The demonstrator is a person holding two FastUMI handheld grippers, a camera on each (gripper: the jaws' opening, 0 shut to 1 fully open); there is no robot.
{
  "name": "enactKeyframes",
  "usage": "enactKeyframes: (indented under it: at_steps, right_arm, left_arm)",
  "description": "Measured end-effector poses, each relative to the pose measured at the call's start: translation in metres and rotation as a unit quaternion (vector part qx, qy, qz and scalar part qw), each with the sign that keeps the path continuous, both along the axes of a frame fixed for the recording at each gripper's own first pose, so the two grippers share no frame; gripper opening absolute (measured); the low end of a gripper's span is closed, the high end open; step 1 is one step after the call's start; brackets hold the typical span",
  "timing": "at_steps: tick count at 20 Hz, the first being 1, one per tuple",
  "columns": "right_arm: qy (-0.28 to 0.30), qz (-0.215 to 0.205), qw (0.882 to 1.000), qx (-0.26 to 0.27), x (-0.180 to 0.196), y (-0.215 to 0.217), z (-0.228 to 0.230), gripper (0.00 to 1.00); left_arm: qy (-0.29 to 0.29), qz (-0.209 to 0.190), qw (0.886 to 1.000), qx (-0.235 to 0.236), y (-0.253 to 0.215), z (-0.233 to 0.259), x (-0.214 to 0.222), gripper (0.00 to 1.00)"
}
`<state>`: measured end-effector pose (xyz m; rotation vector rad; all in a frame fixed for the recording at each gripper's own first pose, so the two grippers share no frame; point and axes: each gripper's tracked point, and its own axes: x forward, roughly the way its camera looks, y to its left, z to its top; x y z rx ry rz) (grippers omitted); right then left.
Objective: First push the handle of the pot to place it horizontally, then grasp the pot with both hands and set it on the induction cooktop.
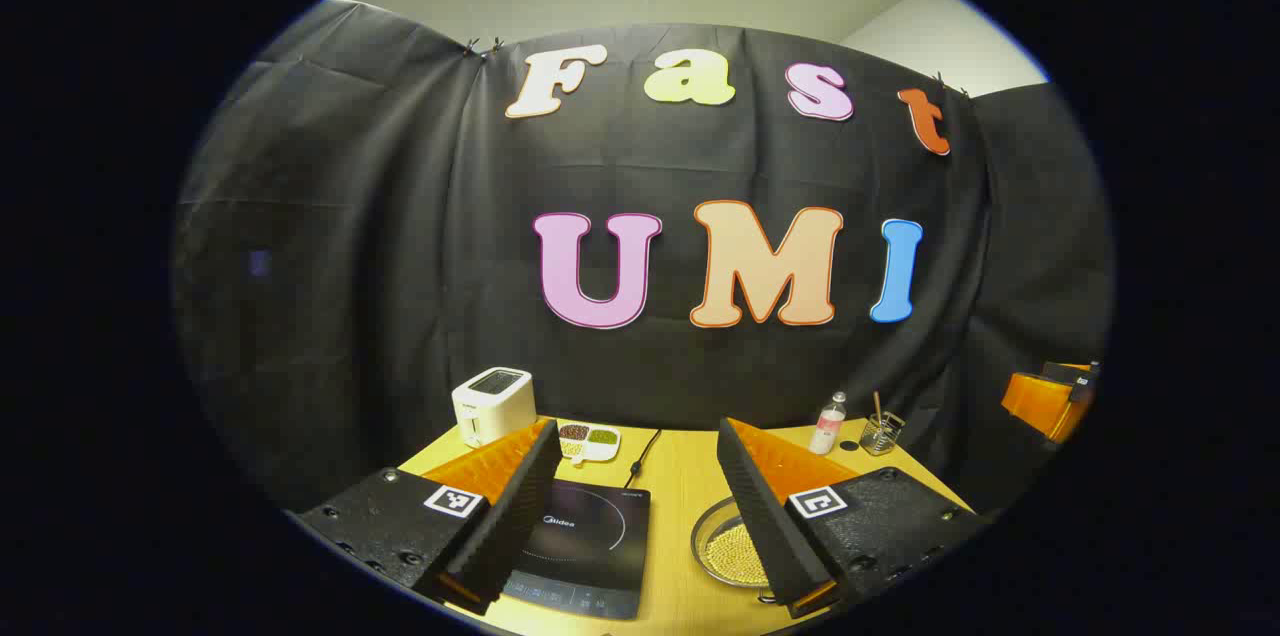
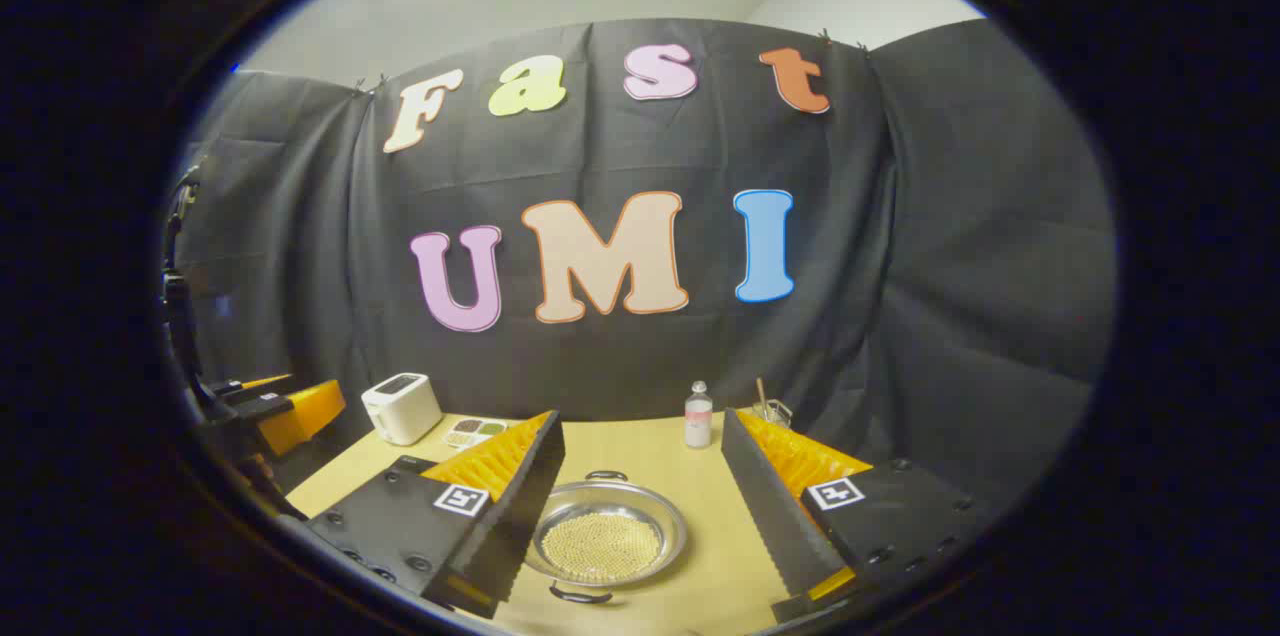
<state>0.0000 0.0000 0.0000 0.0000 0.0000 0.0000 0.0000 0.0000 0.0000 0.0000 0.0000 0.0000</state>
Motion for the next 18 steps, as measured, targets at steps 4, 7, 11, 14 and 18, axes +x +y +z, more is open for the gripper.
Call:
enactKeyframes:
  at_steps: [4,7,11,14,18]
  right_arm:
    - [0.0,-0.01,1.0,0.003,0.001,-0.005,-0.001,0.93]
    - [0.002,-0.017,1.0,0.002,0.0,-0.006,-0.002,0.93]
    - [0.004,-0.026,1.0,-0.002,-0.001,-0.008,-0.004,0.93]
    - [0.003,-0.028,1.0,-0.002,-0.002,-0.004,-0.003,0.93]
    - [0.007,-0.031,0.999,-0.004,-0.006,-0.001,-0.007,0.93]
  left_arm:
    - [0.009,-0.007,1.0,-0.001,-0.004,-0.005,0.006,0.92]
    - [0.006,-0.015,1.0,-0.001,-0.008,-0.003,0.009,0.96]
    - [0.003,-0.023,1.0,0.007,-0.008,-0.003,0.009,0.92]
    - [0.004,-0.029,1.0,0.004,-0.012,-0.002,0.009,0.92]
    - [0.006,-0.037,0.999,0.011,-0.01,-0.003,0.009,0.92]
